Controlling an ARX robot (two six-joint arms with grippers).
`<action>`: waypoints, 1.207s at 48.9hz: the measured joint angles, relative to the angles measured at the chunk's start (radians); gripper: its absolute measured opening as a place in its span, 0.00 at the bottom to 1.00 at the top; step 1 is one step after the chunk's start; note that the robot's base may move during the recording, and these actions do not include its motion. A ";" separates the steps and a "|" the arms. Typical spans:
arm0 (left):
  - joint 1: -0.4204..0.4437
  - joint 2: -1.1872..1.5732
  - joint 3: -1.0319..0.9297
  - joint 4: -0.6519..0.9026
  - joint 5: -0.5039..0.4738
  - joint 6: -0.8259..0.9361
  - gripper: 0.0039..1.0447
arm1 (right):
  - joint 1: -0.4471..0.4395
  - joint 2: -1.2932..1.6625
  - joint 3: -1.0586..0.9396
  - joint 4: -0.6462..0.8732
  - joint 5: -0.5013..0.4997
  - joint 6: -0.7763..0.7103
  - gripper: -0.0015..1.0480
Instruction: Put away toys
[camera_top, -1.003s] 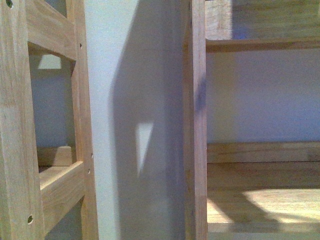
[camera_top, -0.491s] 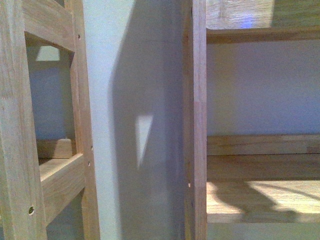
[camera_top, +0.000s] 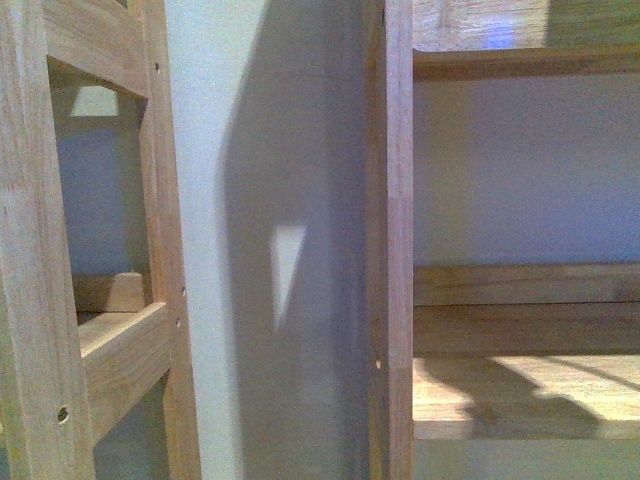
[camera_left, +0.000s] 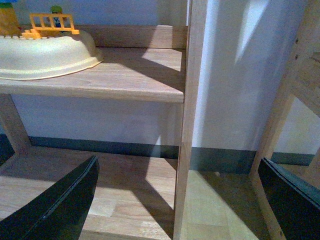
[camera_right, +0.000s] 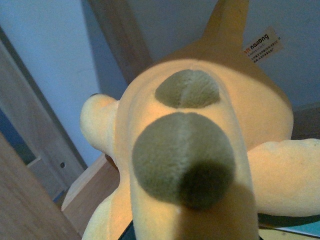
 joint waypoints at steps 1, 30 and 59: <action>0.000 0.000 0.000 0.000 0.000 0.000 0.94 | 0.004 0.002 0.000 0.000 -0.005 0.000 0.07; 0.000 0.000 0.000 0.000 0.000 0.000 0.94 | 0.022 0.027 0.029 -0.024 -0.097 0.022 0.07; 0.000 0.000 0.000 0.000 0.000 0.000 0.94 | -0.024 -0.055 -0.129 0.177 -0.058 -0.005 0.95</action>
